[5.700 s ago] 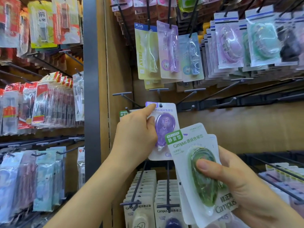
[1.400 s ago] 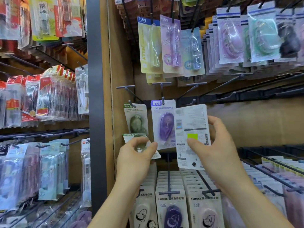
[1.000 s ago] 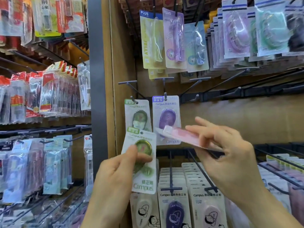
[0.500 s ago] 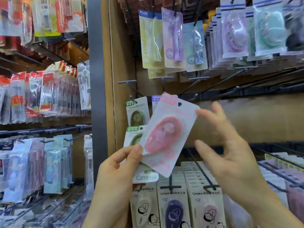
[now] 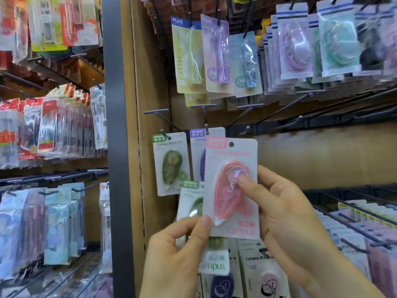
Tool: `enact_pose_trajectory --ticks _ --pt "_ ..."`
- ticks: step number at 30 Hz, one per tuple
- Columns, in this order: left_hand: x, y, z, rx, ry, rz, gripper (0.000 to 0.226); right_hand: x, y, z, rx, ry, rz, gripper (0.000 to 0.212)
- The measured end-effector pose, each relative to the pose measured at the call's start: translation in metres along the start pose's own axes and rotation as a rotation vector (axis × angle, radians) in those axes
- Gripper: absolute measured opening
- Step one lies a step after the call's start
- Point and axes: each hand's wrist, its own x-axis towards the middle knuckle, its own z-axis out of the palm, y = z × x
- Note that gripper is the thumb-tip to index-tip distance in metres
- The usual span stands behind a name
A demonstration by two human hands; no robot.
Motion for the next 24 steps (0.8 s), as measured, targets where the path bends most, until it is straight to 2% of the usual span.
enact_pose_trajectory --ticks 3,5,8,11,18,24 --pt "-0.004 0.0 0.001 0.066 -0.123 -0.02 0.024 0.014 -0.011 -0.01 -0.097 0.101 -0.069 0.021" --pt "-0.004 -0.002 0.0 0.111 -0.128 0.017 0.026 0.025 -0.019 -0.017 -0.158 0.179 -0.144 0.019" --pt "0.0 0.001 -0.002 0.06 -0.112 0.064 0.015 0.039 -0.022 -0.021 -0.195 0.245 -0.189 0.017" --pt "0.005 0.003 -0.004 0.073 -0.152 0.15 0.04 0.041 -0.017 -0.023 -0.254 0.243 -0.182 0.017" --pt "0.013 0.006 -0.003 0.0 -0.107 0.149 0.056 0.038 -0.015 -0.027 -0.302 0.228 -0.206 0.018" --pt "0.019 -0.004 -0.007 0.041 -0.102 0.142 0.068 0.04 -0.013 -0.028 -0.321 0.242 -0.186 0.019"
